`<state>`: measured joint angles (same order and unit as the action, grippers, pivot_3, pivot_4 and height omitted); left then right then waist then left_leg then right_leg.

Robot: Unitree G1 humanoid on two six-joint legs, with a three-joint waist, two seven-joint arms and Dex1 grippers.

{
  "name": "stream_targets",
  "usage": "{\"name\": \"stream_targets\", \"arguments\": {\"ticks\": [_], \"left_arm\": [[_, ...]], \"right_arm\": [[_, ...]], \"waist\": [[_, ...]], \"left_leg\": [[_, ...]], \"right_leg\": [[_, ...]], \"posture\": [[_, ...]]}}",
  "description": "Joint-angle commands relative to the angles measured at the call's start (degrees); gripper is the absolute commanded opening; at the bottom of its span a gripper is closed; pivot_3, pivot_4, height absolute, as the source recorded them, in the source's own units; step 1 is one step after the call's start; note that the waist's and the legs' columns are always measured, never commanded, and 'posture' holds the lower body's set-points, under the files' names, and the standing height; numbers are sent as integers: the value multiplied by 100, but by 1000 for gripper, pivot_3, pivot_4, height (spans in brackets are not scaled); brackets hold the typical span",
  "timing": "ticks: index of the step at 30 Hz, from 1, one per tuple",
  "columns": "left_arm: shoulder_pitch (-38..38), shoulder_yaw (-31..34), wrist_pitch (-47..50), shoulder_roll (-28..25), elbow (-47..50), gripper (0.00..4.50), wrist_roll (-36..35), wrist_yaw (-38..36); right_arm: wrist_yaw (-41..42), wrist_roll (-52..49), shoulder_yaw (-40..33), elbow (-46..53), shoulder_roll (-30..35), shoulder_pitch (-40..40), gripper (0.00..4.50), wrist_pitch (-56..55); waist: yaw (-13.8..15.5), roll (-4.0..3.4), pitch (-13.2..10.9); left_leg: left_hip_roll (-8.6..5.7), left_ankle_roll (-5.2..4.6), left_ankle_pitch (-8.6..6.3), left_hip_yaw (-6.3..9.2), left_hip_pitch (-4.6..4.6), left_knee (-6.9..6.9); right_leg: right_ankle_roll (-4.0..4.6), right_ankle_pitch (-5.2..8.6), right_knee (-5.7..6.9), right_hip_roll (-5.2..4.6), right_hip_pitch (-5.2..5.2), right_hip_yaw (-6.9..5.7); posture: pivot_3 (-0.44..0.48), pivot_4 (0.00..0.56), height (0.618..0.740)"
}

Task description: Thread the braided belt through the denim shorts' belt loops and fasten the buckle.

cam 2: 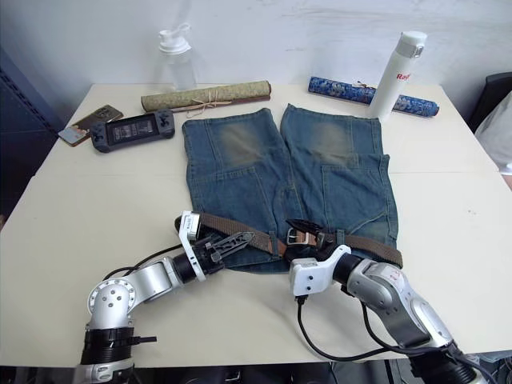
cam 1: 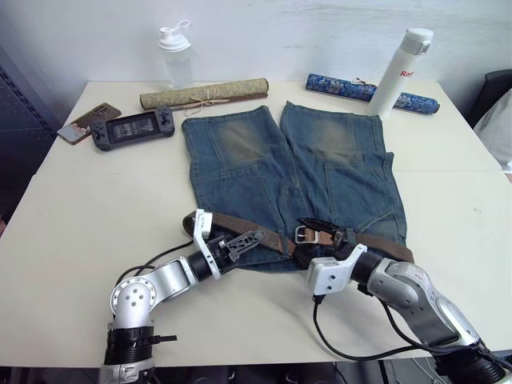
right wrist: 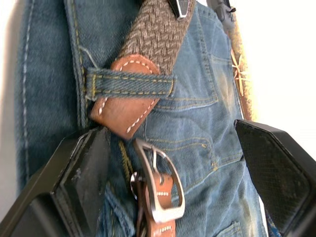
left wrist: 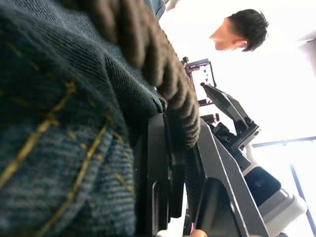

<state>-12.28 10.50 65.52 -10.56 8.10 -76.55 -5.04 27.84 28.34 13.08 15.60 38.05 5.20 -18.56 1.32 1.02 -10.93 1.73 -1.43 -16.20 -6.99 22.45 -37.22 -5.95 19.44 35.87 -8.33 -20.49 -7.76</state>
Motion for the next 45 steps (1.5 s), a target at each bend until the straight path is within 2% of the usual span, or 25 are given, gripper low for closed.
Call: {"name": "stream_targets", "arguments": {"ticks": [1, 6, 9, 14, 16, 17, 23, 28, 30, 32, 33, 34, 35, 36, 40, 45], "left_arm": [[-67, -274, 143, -53, 67, 0, 89, -133], [-90, -381, 193, -123, -52, 0, 381, 10], [-118, -483, 300, -192, -136, 0, 653, 132], [-159, -609, 324, -226, -100, 0, 890, 38], [-150, -594, 346, -206, -74, 0, 899, 24], [-150, -597, 365, -211, -68, 0, 904, 2], [-147, -669, 446, -271, -3, 0, 972, -123], [-118, -904, 209, -409, 228, 0, 1285, -612], [-115, -1000, 0, -503, 413, 898, 1510, -860], [-104, -1004, -191, -566, 533, 1436, 1670, -1022], [-112, -881, -239, -580, 595, 2097, 1630, -1034], [-118, -745, -281, -589, 656, 2441, 1568, -1027], [-121, -651, -303, -593, 698, 2995, 1527, -1022], [-55, -600, -357, -730, 902, 3159, 1524, -1170], [313, -620, -475, -1191, 1573, 3159, 1557, -1665], [782, -1228, -1067, -1876, 2091, 3159, 2387, -2369]], "right_arm": [[-185, 243, 74, 18, -90, -245, 4268, -32], [-442, 391, 9, 83, -131, -268, 4268, -133], [-506, 378, 11, 174, -110, -382, 3522, -282], [-547, 459, 136, 338, -219, -491, 1052, -428], [-557, 526, 181, 337, -265, -522, 192, -440], [-560, 558, 186, 340, -279, -520, 79, -449], [-503, 588, 172, 341, -329, -466, 79, -445], [-475, 494, 124, 322, -351, -421, 79, -441], [-451, 410, 58, 345, -338, -434, 0, -424], [-437, 370, -6, 363, -322, -434, 0, -418], [-439, 356, -51, 385, -310, -420, 0, -417], [-445, 336, -94, 411, -302, -406, 0, -408], [-447, 323, -122, 430, -297, -397, 0, -401], [-441, 302, -167, 475, -282, -382, 0, -389], [-377, 229, -253, 581, -231, -350, 0, -357], [-317, 166, -354, 619, -95, -396, 0, -379]], "waist": [[4, 0, 0], [2, 1, 1], [12, 1, 1], [7, 0, 2], [6, 0, 2], [6, -1, 2], [4, -1, 2], [3, -1, 2], [-1, -1, 2], [1, -5, 0], [20, -3, -1], [25, -4, -1], [23, -3, -1], [14, -3, -1], [-19, -10, -6], [-15, -16, -10]], "left_leg": [[0, 0, 0, 0, 0, 0], [0, 2, -1, 0, -1, 1], [0, 2, -1, 0, -1, 1], [-1, 3, -1, 0, -1, 2], [1, 5, 0, 0, -1, 4], [1, 5, 0, 0, -1, 5], [1, 7, 0, 0, -1, 6], [1, 9, 0, 0, -1, 9], [2, 11, -1, -1, 0, 10], [1, 12, -2, -2, 2, 11], [0, 12, -2, -3, 4, 11], [0, 12, -2, 0, 9, 9], [0, 12, -2, 1, 10, 9], [-1, 12, -2, 1, 10, 8], [4, 15, -4, -1, 11, 14], [6, 23, -8, -2, 21, 15]], "right_leg": [[0, 0, 0, 0, 0, 0], [1, 0, 0, 0, 0, 1], [1, 0, 0, 0, 0, 1], [1, 1, 2, -1, -1, 1], [1, 1, 1, 0, -2, 1], [1, 1, 1, 0, -3, 2], [2, 1, 1, 0, -4, 2], [4, 2, 1, 1, -7, 2], [5, 3, 1, 2, -8, 2], [5, 3, 0, 2, -11, 3], [5, 3, -1, 1, -12, 3], [5, 3, -2, 0, -12, 0], [5, 3, -3, -2, -13, 0], [5, 3, -3, -3, -12, 0], [7, 4, -2, 1, -20, 2], [9, 9, -2, 4, -30, 2]], "posture": [[0, 150, 717], [0, 150, 717], [0, 150, 717], [0, 150, 717], [0, 150, 717], [0, 150, 717], [0, 150, 717], [0, 150, 717], [0, 150, 717], [0, 150, 717], [0, 150, 717], [0, 150, 717], [0, 150, 717], [0, 150, 717], [0, 150, 717], [0, 150, 717]]}}
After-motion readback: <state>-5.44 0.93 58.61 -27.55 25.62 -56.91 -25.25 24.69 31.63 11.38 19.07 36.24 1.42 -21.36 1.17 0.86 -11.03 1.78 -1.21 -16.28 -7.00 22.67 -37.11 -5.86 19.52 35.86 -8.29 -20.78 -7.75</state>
